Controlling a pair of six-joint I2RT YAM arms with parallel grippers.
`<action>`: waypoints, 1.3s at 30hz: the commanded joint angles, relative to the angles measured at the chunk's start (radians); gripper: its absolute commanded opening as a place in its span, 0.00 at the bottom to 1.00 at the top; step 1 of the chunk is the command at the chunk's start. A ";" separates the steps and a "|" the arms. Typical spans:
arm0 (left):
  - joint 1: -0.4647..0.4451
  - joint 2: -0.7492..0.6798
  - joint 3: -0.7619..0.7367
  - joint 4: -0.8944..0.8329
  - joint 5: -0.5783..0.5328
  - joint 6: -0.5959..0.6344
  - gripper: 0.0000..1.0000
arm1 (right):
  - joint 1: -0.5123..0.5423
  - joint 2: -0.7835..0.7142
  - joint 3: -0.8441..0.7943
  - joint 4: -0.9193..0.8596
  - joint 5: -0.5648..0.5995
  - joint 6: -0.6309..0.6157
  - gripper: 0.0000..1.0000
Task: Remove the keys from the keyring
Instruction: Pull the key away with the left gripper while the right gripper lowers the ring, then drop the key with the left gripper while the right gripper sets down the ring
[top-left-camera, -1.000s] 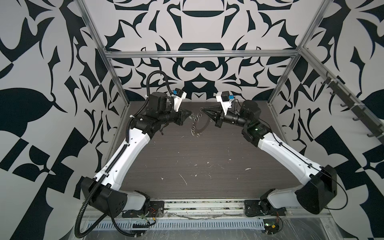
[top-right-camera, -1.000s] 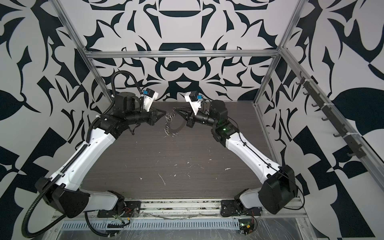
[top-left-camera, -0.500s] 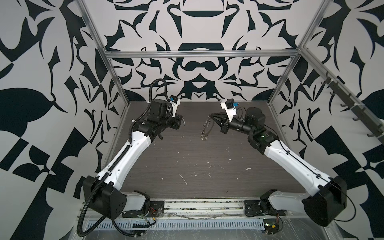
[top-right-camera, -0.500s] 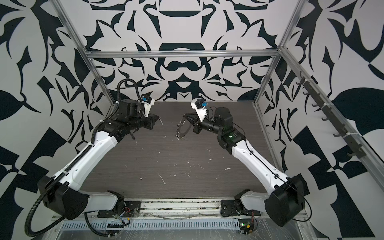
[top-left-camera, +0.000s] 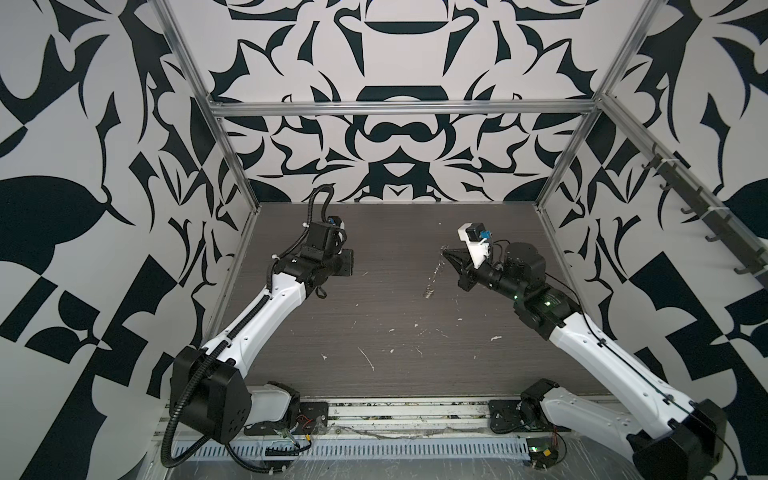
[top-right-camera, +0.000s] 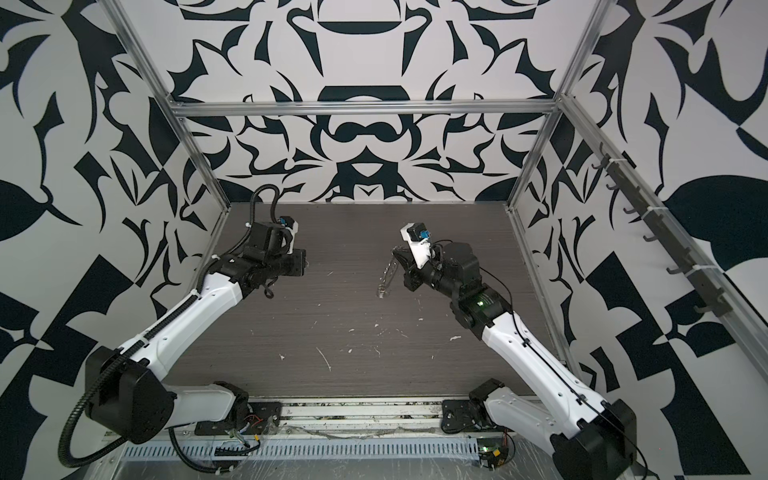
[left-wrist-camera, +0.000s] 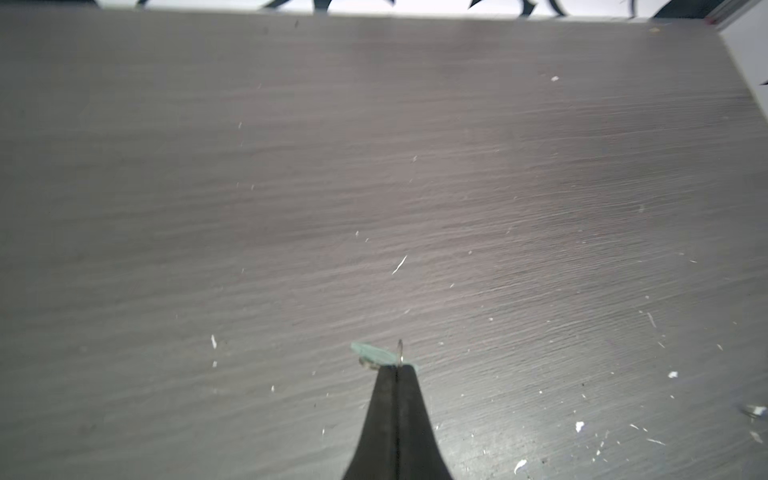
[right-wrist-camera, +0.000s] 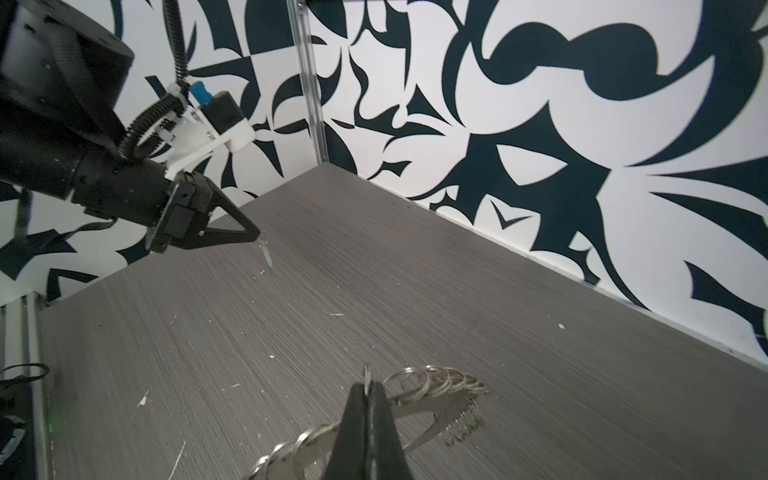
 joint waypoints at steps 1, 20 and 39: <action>0.004 -0.020 -0.026 -0.058 -0.043 -0.083 0.00 | -0.002 -0.058 -0.014 -0.012 0.085 -0.015 0.00; 0.004 0.069 -0.171 -0.035 -0.091 -0.186 0.00 | -0.002 -0.195 -0.074 -0.183 0.179 -0.008 0.00; 0.020 0.194 -0.062 -0.024 -0.102 -0.119 0.59 | -0.001 -0.352 -0.130 -0.379 0.316 -0.001 0.00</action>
